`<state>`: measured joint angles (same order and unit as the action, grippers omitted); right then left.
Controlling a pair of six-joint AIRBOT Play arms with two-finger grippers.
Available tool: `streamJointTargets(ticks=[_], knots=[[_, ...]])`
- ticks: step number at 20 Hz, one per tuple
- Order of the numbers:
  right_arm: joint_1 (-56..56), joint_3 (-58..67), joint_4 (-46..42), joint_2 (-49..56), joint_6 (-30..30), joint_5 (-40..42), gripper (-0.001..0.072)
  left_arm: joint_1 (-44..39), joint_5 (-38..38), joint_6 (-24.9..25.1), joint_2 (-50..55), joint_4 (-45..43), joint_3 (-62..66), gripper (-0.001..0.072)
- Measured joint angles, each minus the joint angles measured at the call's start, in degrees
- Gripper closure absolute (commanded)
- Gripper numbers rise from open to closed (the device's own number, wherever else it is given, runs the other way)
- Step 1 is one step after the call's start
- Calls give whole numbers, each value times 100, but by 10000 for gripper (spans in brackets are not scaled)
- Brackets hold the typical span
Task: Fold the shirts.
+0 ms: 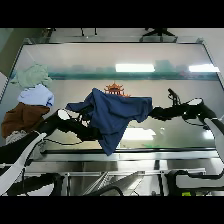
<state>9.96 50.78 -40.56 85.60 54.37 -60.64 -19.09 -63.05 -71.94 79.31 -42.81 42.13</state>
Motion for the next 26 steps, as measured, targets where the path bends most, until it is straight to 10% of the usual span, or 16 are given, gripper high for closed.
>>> streamJointTargets(ticks=[8, 10, 11, 19, 26], knots=[[-699, -109, 125, 31, -37, 1082, 216, -713, 503, 98, 739, 387, 352, 122], [-765, -118, 232, 72, -109, 1222, 578, -866, 616, 122, 970, 289, 590, 583], [-793, -120, 350, 90, -188, 1237, 602, -911, 654, 144, 1080, 216, 693, 694], [-785, 262, 1099, -24, -804, 612, 691, -573, 385, 343, 1062, 22, 1032, 696], [223, 1423, 1764, -1738, -837, -26, 690, 828, -730, 481, -1370, 466, 2295, 696]])
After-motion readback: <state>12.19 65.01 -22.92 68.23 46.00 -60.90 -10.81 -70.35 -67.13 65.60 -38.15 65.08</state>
